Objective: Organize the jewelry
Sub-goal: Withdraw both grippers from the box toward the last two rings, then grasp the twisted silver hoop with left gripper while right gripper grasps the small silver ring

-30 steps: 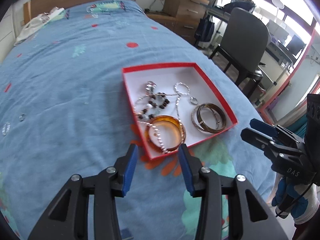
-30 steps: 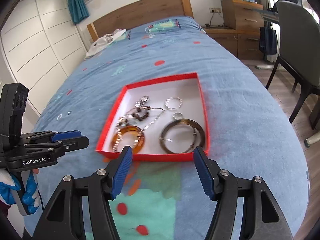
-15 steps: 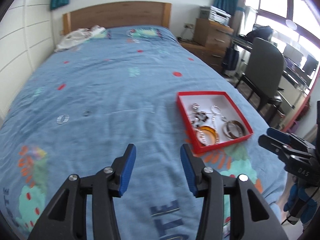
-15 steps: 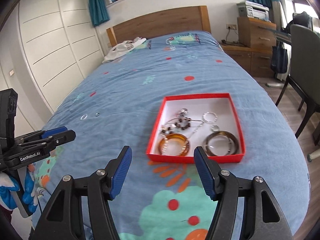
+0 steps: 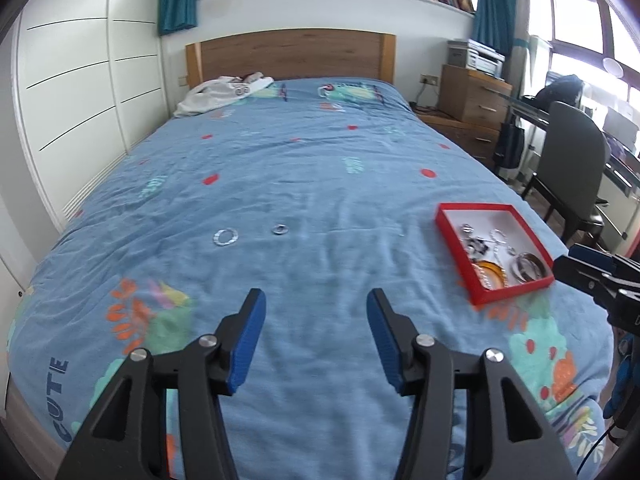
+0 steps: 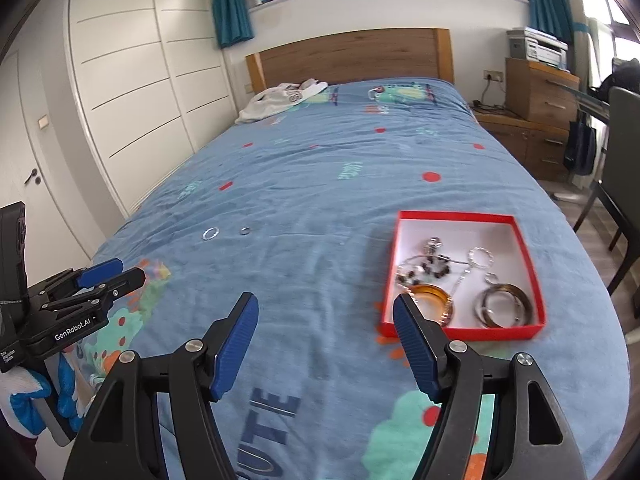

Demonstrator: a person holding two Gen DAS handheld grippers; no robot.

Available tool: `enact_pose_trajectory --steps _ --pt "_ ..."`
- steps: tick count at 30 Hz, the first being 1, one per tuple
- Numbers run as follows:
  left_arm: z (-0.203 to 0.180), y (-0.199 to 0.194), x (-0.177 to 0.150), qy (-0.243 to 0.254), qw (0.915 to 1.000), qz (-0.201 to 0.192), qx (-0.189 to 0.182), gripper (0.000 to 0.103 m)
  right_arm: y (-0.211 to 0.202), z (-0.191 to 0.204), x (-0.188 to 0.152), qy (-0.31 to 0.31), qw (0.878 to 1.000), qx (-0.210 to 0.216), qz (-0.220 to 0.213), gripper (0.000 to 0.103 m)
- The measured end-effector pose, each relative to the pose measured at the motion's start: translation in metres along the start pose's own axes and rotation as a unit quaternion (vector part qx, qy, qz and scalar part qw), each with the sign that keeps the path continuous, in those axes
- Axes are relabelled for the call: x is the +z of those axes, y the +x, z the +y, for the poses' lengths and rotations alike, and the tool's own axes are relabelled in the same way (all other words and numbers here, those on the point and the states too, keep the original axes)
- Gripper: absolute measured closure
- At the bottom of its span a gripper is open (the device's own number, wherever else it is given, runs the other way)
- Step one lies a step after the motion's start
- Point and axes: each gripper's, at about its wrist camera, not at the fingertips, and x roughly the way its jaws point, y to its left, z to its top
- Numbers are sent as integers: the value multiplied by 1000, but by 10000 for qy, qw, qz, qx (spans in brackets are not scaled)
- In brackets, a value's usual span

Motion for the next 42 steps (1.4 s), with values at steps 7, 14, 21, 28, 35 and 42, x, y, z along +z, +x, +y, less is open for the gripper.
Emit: enact_pose_trajectory --steps 7,14,21,28,35,42 --pt "38 18 0 -111 9998 16 139 50 27 30 8 -105 9998 171 80 32" --pt "71 54 -4 -239 9990 260 292 49 69 64 10 -322 9981 388 364 32" --pt "109 112 -10 -413 9968 591 332 49 134 86 13 -482 9941 597 773 32" --pt "150 184 -5 -683 9939 863 100 49 215 104 23 -672 9881 779 1144 32" --pt "165 243 14 -787 9917 951 -366 49 293 119 43 -829 9831 980 1307 34" --pt "165 282 30 -644 9925 970 -363 49 344 128 63 -858 9819 1090 1287 41"
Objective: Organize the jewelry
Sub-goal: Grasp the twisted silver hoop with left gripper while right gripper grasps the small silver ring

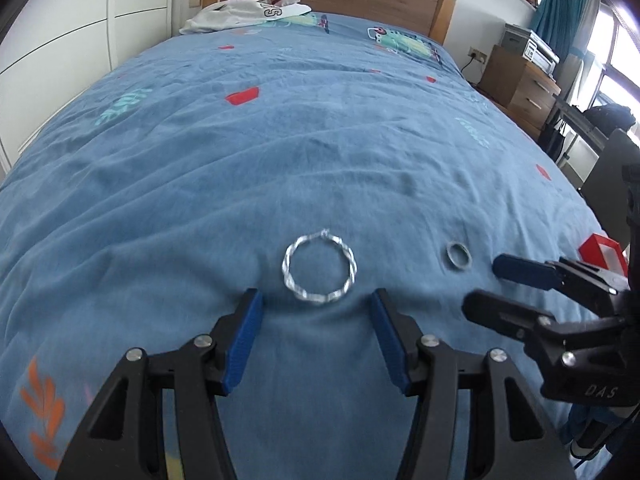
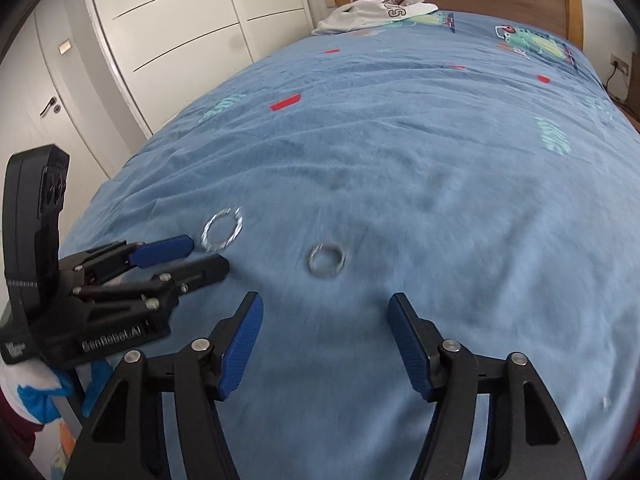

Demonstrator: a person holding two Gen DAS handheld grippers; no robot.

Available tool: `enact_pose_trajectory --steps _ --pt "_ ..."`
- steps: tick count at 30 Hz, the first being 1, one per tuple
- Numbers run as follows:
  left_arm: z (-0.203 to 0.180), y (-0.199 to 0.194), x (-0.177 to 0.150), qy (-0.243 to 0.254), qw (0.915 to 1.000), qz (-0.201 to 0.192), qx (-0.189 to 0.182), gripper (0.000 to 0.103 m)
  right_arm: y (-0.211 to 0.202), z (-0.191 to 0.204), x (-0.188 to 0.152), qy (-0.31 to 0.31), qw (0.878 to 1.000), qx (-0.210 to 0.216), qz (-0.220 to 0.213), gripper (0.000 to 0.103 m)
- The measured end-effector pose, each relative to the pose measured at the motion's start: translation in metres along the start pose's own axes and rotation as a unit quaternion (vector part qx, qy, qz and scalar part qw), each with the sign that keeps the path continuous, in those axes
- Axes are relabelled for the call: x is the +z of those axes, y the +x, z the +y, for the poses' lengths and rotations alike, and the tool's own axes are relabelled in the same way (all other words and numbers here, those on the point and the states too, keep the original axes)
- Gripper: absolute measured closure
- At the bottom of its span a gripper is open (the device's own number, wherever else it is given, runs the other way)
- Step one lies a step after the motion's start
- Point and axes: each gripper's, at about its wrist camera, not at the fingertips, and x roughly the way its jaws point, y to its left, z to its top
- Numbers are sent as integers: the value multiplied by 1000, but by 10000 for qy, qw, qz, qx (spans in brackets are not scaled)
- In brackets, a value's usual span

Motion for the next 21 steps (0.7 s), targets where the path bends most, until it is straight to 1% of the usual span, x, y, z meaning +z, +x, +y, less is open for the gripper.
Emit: enact_pose_trajectory --steps 4,7,9,10,11,16,21 --pt "4 9 7 25 10000 -56 -56 49 14 -7 11 22 10000 16 -10 48" --pt "5 11 8 67 9999 -110 -54 52 19 -5 15 -93 10000 25 27 58" --pt "4 11 6 102 9998 -158 9 58 23 -2 16 -204 9998 1 70 68" --pt "4 10 5 95 9998 -176 26 63 24 -2 15 -225 9997 -9 89 71" --pt "5 9 5 69 9998 -193 40 66 24 -1 15 -236 9997 -7 103 81" --pt "3 2 2 60 9998 -178 62 66 20 3 12 -239 9996 19 132 82" --pt "0 -15 -10 -50 9998 -171 57 67 3 8 -1 -139 9998 103 97 83"
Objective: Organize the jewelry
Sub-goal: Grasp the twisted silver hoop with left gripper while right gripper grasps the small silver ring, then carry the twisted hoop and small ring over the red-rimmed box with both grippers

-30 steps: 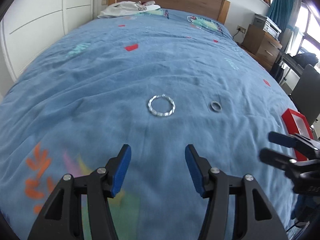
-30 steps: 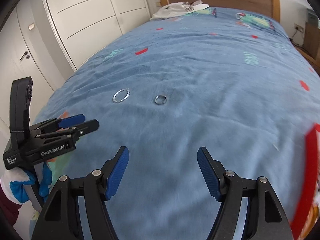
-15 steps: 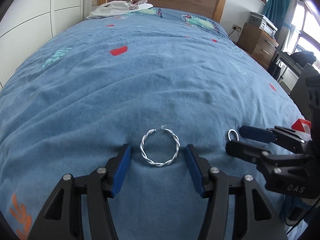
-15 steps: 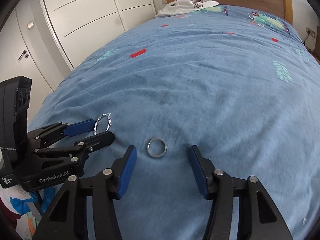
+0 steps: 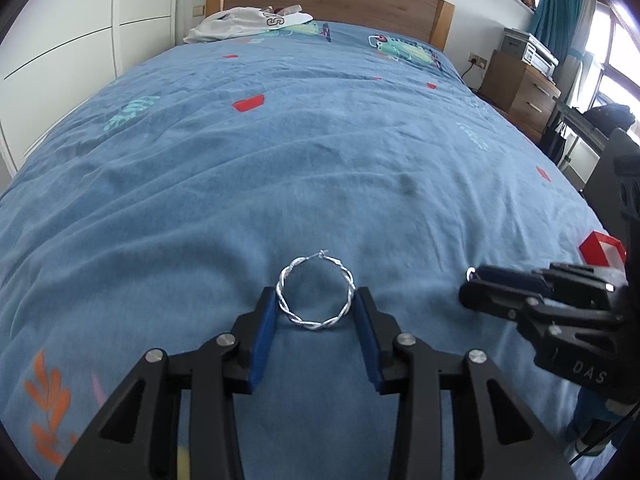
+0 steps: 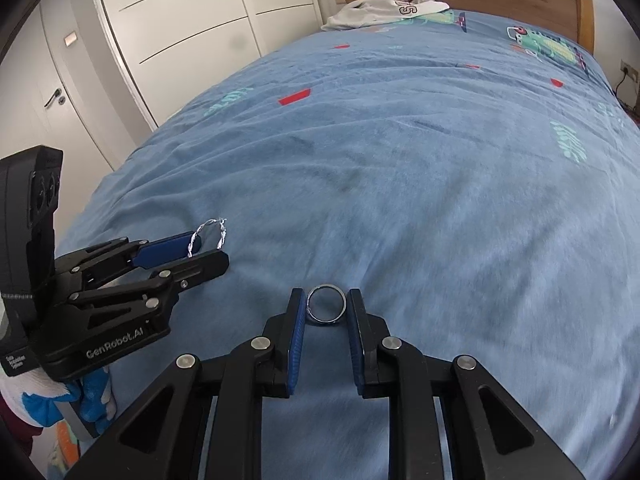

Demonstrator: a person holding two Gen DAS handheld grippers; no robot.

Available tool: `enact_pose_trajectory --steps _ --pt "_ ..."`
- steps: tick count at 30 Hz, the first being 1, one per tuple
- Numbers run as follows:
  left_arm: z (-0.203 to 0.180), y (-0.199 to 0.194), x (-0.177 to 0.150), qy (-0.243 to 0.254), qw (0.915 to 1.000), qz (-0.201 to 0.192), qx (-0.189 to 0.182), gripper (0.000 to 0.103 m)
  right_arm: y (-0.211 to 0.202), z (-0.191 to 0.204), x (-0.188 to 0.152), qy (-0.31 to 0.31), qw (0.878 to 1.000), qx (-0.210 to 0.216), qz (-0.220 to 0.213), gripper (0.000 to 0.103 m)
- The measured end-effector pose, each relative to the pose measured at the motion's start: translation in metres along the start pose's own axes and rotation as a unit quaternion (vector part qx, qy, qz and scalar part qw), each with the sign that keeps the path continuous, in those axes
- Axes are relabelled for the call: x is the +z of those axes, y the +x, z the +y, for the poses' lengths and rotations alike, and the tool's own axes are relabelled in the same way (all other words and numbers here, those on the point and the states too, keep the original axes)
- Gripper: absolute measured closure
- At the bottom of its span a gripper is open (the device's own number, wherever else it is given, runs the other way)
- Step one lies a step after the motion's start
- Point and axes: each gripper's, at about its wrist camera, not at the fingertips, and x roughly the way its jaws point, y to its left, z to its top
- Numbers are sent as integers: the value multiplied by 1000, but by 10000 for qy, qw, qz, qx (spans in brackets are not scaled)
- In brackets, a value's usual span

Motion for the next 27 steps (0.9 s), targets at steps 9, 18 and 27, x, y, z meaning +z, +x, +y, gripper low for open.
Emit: enact_pose_trajectory --steps 9,18,27 --pt "-26 -52 -28 55 9999 -64 -62 67 -54 12 -51 75 9999 142 -35 83" --pt "-106 -97 -46 472 9979 -153 -417 67 -135 -14 -95 327 9987 -29 -391 83" --pt "-233 -108 -38 1008 9879 -186 -1164 67 -228 -94 -126 724 9914 -664 -869 83"
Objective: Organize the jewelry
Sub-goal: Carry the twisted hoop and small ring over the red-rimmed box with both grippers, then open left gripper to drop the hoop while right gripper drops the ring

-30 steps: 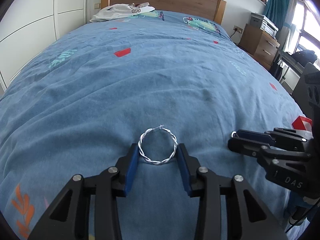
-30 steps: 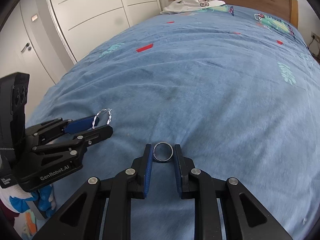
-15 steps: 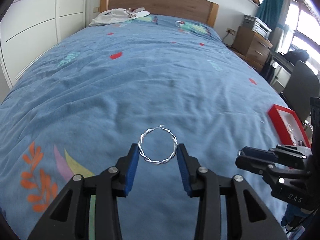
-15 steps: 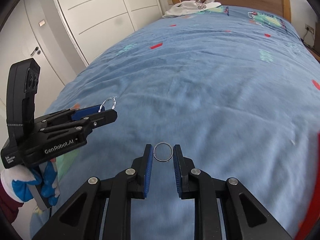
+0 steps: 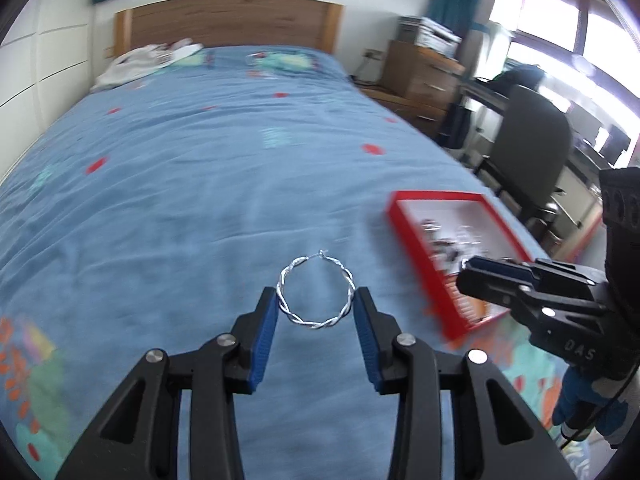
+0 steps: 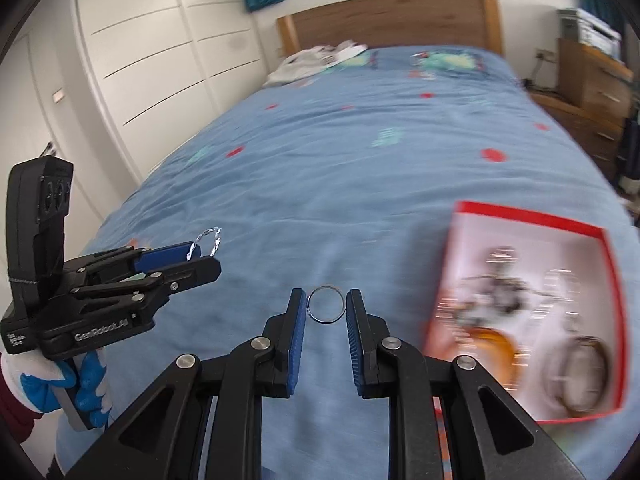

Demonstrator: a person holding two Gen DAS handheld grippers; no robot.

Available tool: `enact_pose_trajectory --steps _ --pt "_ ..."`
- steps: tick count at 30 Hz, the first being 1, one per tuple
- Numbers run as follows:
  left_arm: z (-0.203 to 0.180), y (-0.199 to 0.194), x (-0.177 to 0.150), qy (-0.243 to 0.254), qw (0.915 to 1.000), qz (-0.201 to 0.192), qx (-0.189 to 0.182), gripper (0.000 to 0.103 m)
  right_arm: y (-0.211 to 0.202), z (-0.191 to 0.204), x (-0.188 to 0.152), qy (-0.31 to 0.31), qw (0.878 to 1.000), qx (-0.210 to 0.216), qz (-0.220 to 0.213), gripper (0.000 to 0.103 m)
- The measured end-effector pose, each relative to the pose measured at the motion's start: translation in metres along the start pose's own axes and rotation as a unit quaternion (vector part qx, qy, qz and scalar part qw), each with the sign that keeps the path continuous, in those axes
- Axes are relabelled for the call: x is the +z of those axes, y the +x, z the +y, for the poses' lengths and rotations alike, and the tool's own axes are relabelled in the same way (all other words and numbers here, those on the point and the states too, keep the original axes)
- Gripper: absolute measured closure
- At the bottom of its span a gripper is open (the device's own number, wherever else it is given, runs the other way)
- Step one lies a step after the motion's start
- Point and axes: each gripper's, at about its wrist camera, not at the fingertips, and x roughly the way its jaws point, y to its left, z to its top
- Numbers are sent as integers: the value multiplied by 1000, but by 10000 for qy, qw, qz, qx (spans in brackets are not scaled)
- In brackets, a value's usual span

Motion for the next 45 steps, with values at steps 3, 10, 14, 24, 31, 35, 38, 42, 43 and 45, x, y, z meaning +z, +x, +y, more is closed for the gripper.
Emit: enact_pose_trajectory --steps 3,10,14,24,31,35,38,42,43,45 --pt "-37 16 14 186 9996 37 -230 67 -16 -34 -1 87 9997 -241 -38 83" --pt "-107 72 40 623 9959 256 -598 67 -22 -113 2 346 9972 -661 39 83" --pt "-134 106 44 796 9934 457 -693 67 -11 -151 -3 473 9955 -785 218 83" --pt "-159 162 32 1004 9889 886 -640 66 25 -194 -6 589 9932 -803 599 82" --pt "-162 172 24 1160 9876 949 -470 66 36 -191 -12 310 9920 -947 776 83" --pt "-162 172 24 1220 9869 963 -432 65 37 -190 -13 222 9913 -999 833 83" --pt "-163 172 23 1316 9857 994 -360 65 37 -186 -15 103 9904 -1031 914 81" --pt "-161 170 25 1284 9858 1038 -295 65 30 -185 -14 93 9899 -1081 917 74" --pt "-160 168 25 1235 9865 1033 -294 65 26 -185 -13 112 9899 -1102 885 74" --pt "-155 163 27 1072 9879 1060 -374 65 16 -187 -13 179 9903 -1111 813 74"
